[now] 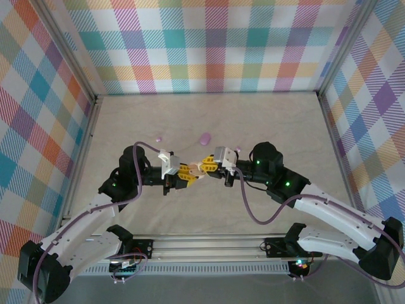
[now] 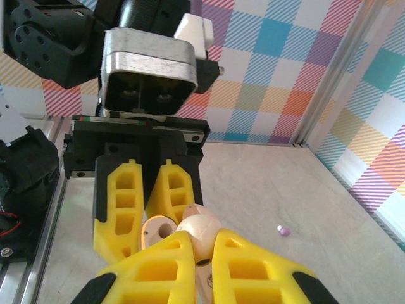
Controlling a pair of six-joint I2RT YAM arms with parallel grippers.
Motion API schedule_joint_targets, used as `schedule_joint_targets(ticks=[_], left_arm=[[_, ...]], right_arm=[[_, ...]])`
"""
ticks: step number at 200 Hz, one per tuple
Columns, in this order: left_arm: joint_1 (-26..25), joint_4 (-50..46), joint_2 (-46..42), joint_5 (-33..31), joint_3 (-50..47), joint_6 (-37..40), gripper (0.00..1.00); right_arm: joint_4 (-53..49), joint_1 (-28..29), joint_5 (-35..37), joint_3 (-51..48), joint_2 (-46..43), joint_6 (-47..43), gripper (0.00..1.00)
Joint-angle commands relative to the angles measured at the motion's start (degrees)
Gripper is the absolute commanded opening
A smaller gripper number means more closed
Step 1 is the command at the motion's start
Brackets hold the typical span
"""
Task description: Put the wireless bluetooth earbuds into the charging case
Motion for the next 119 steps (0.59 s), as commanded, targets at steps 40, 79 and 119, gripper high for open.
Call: schedule_joint_targets(ticks=[40, 79, 119], left_arm=[[0.5, 0.6, -2.6, 1.0, -1.2, -1.7, 0.0], [0.5, 1.4, -2.9, 1.1, -1.2, -2.7, 0.0], [0.5, 1.2, -3.4, 0.7, -1.2, -2.9, 0.0]], right_arm=[[3.4, -0.2, -0.1, -1.3, 0.5, 0.5, 0.11], [3.7, -0.2, -1.6, -2.3, 1.4, -0.1, 0.11], [3.9, -0.2, -3.0, -3.1, 0.8, 0.2, 0.11]])
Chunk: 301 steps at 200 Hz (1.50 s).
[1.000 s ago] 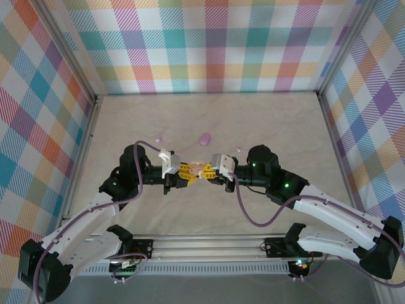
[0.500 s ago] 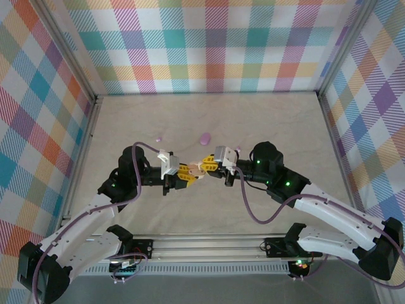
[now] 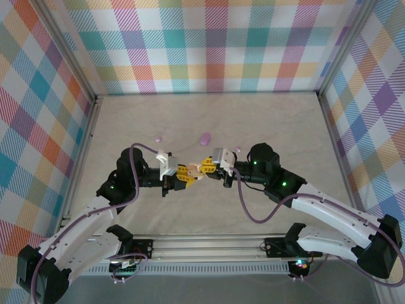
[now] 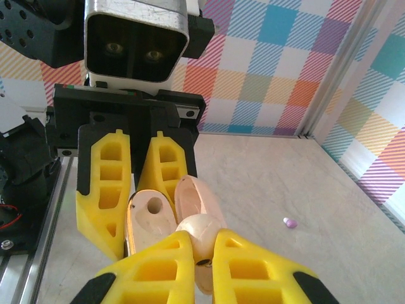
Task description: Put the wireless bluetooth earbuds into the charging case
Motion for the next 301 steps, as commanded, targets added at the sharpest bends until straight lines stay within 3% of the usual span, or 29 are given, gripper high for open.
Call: schedule_joint_targets(ticks=[1, 180, 301], left_arm=[[0.6, 1.0, -1.4, 0.7, -0.5, -0.6, 0.0], [0.5, 1.9, -1.5, -0.6, -0.2, -1.7, 0.0], [0.5, 2.5, -1.7, -1.3, -0.2, -1.8, 0.0]], right_arm=[[1.9, -0.2, -2.4, -1.2, -0.4, 0.1, 0.11], [-2.1, -0.2, -2.8, -1.7, 0.4, 4.4, 0.12], [-6.7, -0.2, -2.6, -0.9, -0.1, 2.2, 0.24]])
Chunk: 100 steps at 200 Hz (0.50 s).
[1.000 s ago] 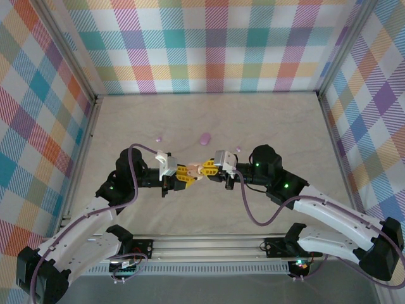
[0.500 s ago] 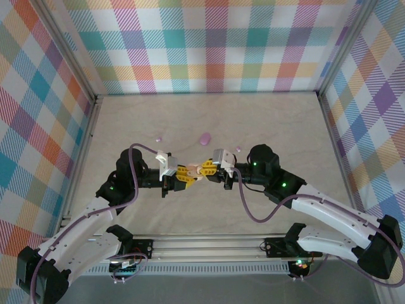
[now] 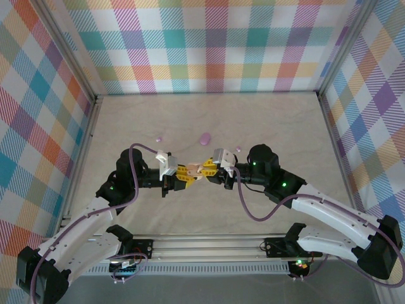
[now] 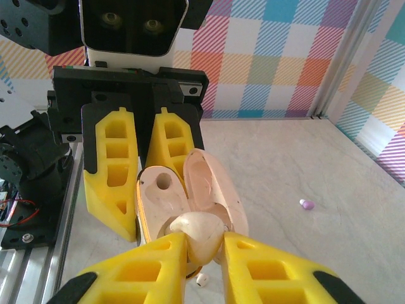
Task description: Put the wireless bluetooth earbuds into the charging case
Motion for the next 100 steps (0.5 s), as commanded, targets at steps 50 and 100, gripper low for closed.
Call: schedule_joint_targets(ticks=[50, 100], left_arm=[[0.5, 2.8, -1.2, 0.1, 0.0, -0.6, 0.0], [0.5, 2.6, -1.6, 0.0, -0.1, -0.3, 0.0]], right_arm=[[-9.7, 0.2, -3.0, 3.5, 2.3, -4.1, 0.15], [-17.4, 0.1, -2.6, 6.8, 2.5, -10.7, 0.11]])
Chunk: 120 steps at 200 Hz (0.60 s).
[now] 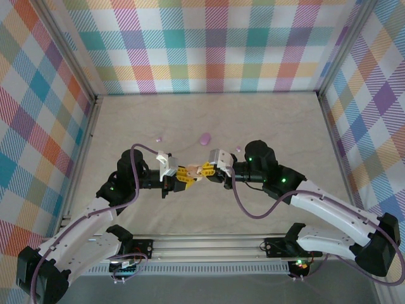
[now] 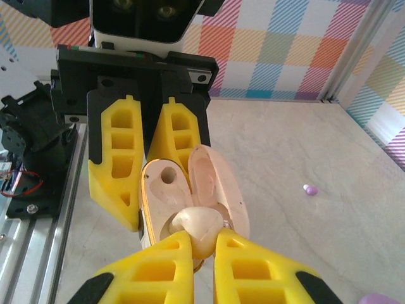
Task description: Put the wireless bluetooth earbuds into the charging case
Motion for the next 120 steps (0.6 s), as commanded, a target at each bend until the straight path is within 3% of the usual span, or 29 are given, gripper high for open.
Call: schedule_joint_targets(ticks=[1, 54, 120], left_arm=[[0.5, 3.7, -1.5, 0.3, 0.6, -0.1, 0.0], [0.5, 3.4, -1.8, 0.6, 0.7, 0.2, 0.0], [0.6, 2.6, -2.3, 0.7, 0.7, 0.3, 0.0]], right_arm=[[-8.1, 0.2, -2.0, 1.7, 0.4, -5.4, 0.11], [-18.2, -0.1, -5.1, 7.7, 4.0, -11.5, 0.09], [-18.3, -3.7, -12.4, 11.5, 7.0, -9.2, 0.06]])
